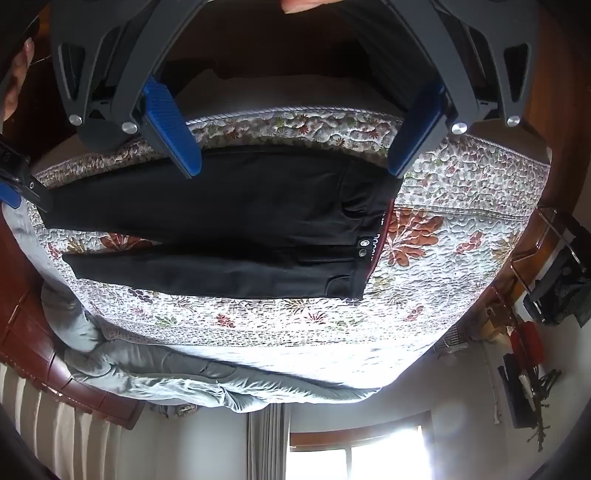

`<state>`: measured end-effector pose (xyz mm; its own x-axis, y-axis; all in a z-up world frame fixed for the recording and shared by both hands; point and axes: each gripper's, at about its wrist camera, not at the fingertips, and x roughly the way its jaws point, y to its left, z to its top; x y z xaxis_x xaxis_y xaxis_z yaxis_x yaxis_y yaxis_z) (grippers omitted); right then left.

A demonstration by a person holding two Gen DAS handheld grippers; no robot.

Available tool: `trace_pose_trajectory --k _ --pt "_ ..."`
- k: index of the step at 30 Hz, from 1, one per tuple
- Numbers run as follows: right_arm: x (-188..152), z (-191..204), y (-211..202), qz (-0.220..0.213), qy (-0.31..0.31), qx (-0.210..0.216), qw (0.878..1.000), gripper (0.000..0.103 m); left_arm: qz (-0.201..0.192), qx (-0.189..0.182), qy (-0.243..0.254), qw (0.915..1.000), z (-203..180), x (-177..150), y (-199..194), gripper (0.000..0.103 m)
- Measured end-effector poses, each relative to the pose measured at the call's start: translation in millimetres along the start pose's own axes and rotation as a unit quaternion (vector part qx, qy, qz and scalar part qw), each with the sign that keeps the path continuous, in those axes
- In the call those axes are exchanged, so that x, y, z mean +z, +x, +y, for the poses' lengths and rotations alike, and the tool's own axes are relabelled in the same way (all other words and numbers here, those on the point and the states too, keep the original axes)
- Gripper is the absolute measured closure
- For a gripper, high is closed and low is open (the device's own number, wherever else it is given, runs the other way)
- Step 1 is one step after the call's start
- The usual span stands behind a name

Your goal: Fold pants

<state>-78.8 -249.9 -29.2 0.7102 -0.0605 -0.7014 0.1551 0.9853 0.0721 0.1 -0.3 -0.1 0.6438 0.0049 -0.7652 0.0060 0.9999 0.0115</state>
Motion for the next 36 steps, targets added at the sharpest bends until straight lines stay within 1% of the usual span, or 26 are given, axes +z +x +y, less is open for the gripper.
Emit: trace_pose_trajectory --k 8,9,15,16,25,36 --pt "-1 0 0 -0.002 0.001 0.002 1.000 0.004 0.001 0.000 0.001 1.0000 0 4 3 0.003" --pt "-2 0 -1 -0.003 0.001 0.002 1.000 0.004 -0.004 0.001 0.000 1.0000 0 0 0 0.003" --pt "-3 5 -7 0.000 0.000 0.002 1.000 0.004 -0.004 0.001 0.000 1.0000 0 0 0 0.003" --pt "1 2 0 0.001 0.000 0.003 1.000 0.004 -0.004 0.001 0.000 1.0000 0 3 -2 0.003" --pt "2 2 1 0.001 -0.001 0.003 1.000 0.004 -0.006 0.001 0.000 1.0000 4 9 -6 0.003" --pt "2 0 1 0.001 0.000 0.001 1.000 0.004 -0.007 0.003 0.003 1.0000 2 5 -6 0.003"
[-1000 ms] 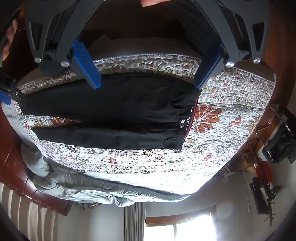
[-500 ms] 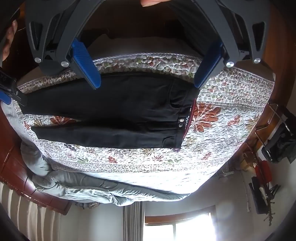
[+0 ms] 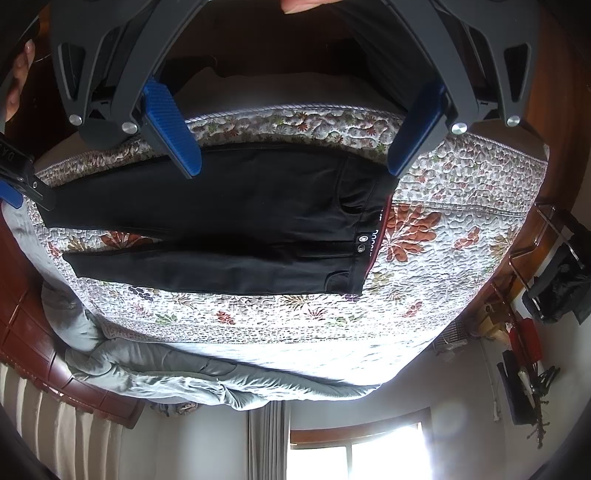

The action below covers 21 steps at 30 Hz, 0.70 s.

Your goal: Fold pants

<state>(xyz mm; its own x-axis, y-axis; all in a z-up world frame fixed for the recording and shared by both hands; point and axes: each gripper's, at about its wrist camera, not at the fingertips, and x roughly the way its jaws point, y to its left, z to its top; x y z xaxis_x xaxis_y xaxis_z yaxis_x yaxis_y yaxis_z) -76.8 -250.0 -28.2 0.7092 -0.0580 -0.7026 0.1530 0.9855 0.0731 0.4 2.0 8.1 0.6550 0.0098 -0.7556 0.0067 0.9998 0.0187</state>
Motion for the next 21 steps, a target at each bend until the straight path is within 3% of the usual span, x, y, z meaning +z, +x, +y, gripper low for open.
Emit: trace_pose_trajectory --k 21 --pt "0.4 1.0 -4.0 -0.009 -0.009 -0.005 1.000 0.004 0.003 0.001 0.008 1.0000 -7.1 -3.4 4.8 0.003"
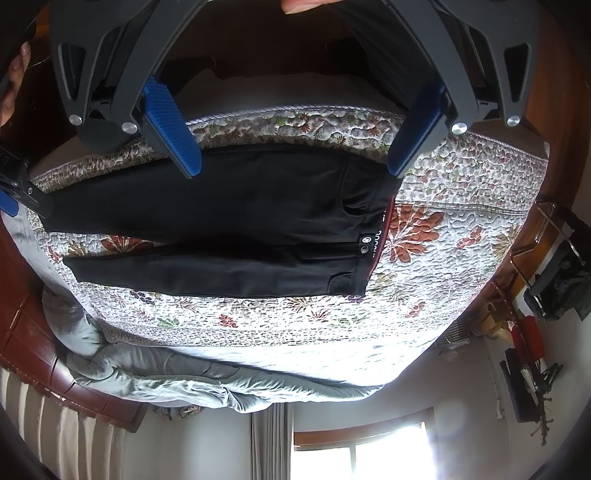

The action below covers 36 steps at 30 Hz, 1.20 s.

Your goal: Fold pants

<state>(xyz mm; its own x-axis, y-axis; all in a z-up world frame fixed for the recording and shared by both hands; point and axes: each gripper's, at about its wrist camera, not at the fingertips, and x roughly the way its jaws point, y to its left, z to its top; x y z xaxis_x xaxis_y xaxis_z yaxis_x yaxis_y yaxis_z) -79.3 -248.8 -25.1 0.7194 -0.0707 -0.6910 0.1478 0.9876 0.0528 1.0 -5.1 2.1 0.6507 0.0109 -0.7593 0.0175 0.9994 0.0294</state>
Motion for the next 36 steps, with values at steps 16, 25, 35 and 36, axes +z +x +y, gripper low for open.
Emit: trace_pose_trajectory --k 16,25,35,36 --pt "0.9 3.7 1.0 -0.002 -0.007 -0.002 1.000 0.004 0.002 0.001 0.000 1.0000 0.6 -2.2 2.4 0.003" --pt "0.6 4.3 1.6 -0.001 -0.008 -0.002 1.000 0.004 0.004 -0.001 -0.001 1.0000 2.6 -2.7 3.4 0.003" --pt "2.3 8.5 7.0 0.004 -0.011 -0.002 1.000 0.004 0.008 0.001 -0.002 1.0000 5.0 -1.2 6.5 0.003" --pt "2.4 8.4 7.7 0.004 -0.011 -0.002 1.000 0.004 0.008 0.001 -0.002 1.0000 5.3 -1.2 6.9 0.003"
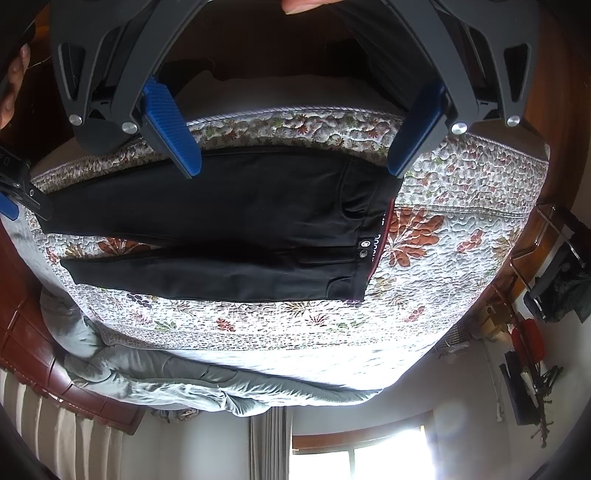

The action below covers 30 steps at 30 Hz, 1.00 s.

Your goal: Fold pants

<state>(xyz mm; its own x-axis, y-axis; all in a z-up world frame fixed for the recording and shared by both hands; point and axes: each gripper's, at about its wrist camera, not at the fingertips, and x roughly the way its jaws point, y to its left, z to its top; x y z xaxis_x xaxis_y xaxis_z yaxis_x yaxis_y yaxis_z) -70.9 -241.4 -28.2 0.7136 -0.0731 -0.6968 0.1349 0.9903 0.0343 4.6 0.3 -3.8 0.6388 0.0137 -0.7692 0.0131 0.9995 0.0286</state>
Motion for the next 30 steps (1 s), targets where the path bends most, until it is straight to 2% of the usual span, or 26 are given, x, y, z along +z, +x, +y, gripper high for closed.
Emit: trace_pose_trajectory --k 7,9,11,12,13,15,16,18,20,22,25,26,29,30 --pt "2 4 8 0.004 -0.012 0.002 1.000 0.004 0.002 -0.003 0.007 1.0000 1 3 7 0.003" --pt "7 5 18 0.011 -0.030 0.038 0.999 0.004 0.006 -0.017 0.024 0.9996 3 8 17 0.003" --pt "19 -1 39 0.020 -0.047 0.128 0.990 0.004 0.016 -0.029 0.048 0.9983 7 16 33 0.003" --pt "26 -2 50 0.025 -0.059 0.164 0.984 0.004 0.026 -0.050 0.069 0.9960 13 23 47 0.003" --pt "36 -2 68 0.038 -0.089 0.174 0.980 0.004 0.037 -0.065 0.083 0.9937 17 29 59 0.003" --pt "52 0 96 0.044 -0.148 0.153 0.976 0.004 0.057 -0.105 0.102 0.9875 32 43 83 0.003" --pt "64 -1 114 0.043 -0.183 0.152 0.970 0.004 0.067 -0.128 0.106 0.9838 44 53 99 0.003" --pt "83 -4 142 0.055 -0.222 0.154 0.961 0.004 0.104 -0.149 0.097 0.9786 70 76 136 0.003" --pt "112 -8 187 0.105 -0.247 0.159 0.950 0.004 0.120 -0.141 0.084 0.9791 93 97 165 0.003" --pt "133 -14 220 0.141 -0.245 0.175 0.943 0.004 0.137 -0.138 0.070 0.9784 121 129 205 0.003" --pt "165 -23 270 0.188 -0.239 0.193 0.933 0.004 0.165 -0.188 -0.004 0.9682 161 170 265 0.003" --pt "173 -25 283 0.202 -0.234 0.204 0.929 0.004 0.168 -0.194 -0.021 0.9662 172 181 284 0.003" --pt "196 -25 320 0.229 -0.231 0.223 0.919 0.004 0.172 -0.193 -0.047 0.9649 188 206 331 0.003" --pt "201 -24 328 0.237 -0.231 0.227 0.916 0.004 0.184 -0.202 -0.055 0.9604 192 212 351 0.003"
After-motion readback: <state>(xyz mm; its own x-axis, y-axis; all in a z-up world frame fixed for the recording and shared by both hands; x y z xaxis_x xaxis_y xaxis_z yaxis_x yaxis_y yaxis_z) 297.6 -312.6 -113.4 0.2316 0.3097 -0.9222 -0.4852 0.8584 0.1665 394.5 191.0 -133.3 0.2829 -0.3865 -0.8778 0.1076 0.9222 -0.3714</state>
